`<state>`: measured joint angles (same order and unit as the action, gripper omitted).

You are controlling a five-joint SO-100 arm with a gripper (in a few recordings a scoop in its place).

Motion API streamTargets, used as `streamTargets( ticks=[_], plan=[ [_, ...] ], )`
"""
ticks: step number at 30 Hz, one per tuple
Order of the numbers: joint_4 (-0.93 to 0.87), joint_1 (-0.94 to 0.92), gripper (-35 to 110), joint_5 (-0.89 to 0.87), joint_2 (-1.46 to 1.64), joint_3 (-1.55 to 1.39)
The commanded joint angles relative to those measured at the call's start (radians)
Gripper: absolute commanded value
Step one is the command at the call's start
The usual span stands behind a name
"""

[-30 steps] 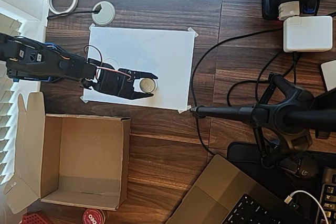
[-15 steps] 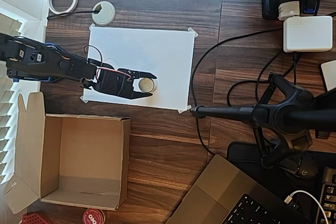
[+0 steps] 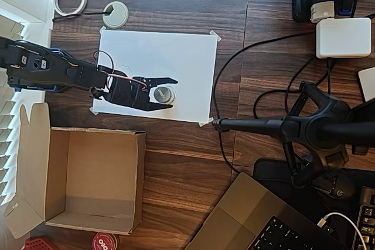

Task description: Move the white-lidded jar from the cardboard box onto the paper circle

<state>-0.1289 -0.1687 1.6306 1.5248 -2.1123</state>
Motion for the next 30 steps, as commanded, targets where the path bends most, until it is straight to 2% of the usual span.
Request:
streamTargets(
  ticks=[1,8,14,18,21,25,30],
  plan=[
    [0.084,0.006,34,-0.097,0.213,-0.021],
    [0.115,0.052,30,-0.459,0.474,-0.144],
    [0.104,0.135,3,-0.839,0.784,-0.390],
    [0.015,0.189,0,-1.068,1.039,-0.600],
    [-0.155,0.210,0,-1.198,1.233,-0.718],
    [-0.515,0.219,0,-1.292,1.428,-0.781],
    [-0.821,0.230,0,-1.371,1.574,-0.808]
  ],
)
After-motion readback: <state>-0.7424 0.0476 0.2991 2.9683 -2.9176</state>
